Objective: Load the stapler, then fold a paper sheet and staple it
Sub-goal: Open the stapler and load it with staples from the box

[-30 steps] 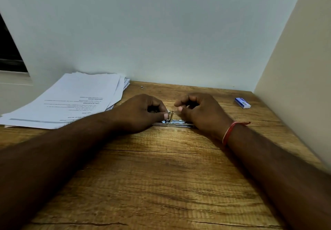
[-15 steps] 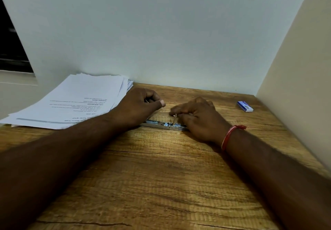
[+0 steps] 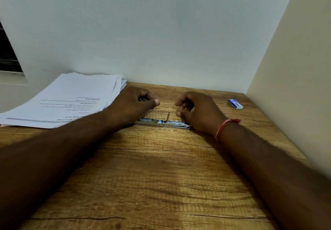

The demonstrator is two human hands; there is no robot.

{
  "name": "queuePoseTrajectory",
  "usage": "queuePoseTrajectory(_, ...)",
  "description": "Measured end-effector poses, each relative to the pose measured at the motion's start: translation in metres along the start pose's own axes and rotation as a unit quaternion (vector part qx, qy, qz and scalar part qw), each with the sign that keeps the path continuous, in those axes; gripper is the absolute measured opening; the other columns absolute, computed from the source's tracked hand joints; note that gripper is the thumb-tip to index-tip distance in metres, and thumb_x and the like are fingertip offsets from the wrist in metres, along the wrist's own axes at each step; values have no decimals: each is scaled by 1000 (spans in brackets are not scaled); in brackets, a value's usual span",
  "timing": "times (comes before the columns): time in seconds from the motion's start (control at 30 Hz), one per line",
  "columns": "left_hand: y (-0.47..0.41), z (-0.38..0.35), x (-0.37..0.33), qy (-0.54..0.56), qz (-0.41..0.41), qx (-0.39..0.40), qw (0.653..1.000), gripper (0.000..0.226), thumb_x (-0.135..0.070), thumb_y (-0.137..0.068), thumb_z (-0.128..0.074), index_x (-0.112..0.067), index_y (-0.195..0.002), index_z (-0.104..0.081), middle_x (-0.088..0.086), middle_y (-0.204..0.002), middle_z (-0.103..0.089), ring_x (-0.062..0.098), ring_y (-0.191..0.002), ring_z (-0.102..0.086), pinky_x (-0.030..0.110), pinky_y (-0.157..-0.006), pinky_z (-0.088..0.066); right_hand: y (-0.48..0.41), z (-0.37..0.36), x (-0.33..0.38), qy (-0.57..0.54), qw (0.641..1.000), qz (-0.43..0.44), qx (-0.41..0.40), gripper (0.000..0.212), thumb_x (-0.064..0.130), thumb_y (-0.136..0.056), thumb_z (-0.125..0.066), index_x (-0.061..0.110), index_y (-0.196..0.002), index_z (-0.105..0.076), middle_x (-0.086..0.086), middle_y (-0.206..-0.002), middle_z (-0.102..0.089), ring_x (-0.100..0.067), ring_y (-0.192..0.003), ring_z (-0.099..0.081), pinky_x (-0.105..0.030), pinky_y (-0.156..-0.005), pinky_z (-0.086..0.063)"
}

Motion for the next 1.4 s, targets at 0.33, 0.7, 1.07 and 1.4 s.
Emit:
queuePoseTrajectory(0.33,0,3,0,4,0,-15,1000,21,-37,-102,-80,-21,-90,-83,0,-82,-81,6,-68,-71,21,-63,-55,-3,107,-70,192,949,-172,-180,40,59,-87,-81,33,-117,-76,6,-121,-77,-24,-122,-69,-43,-107,-52)
queuePoseTrajectory(0.7,3,8,-5,18,-10,-49,999,16,-38,-103,-79,-25,-95,-83,-3,-81,-78,-2,-60,-68,28,-64,-55,-7,108,-124,196,951,-229,-76,28,44,-94,-83,18,-105,-80,-8,-110,-76,-30,-106,-70,-41,-97,-57)
queuePoseTrajectory(1.07,7,12,-19,108,-62,-56,991,18,-37,-108,-72,-21,-107,-78,1,-98,-84,17,-96,-79,43,-89,-64,6,27,31,29,986,155,-60,23,33,-102,-76,21,-121,-70,8,-112,-66,-7,-101,-64,-8,-77,-42)
queuePoseTrajectory(1.4,7,2,-17,199,-24,-32,979,15,-28,-105,-77,-13,-106,-81,10,-95,-86,21,-95,-80,39,-86,-57,12,23,48,19,977,205,-59,25,31,-101,-78,20,-122,-69,7,-110,-66,-10,-97,-65,-35,-75,-59)
Point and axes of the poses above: each hand's wrist, its own y-axis away from the middle knuckle, its own z-axis out of the back of the hand, x = y × z, the point moved 10 cm from there along -y, towards the middle knuckle
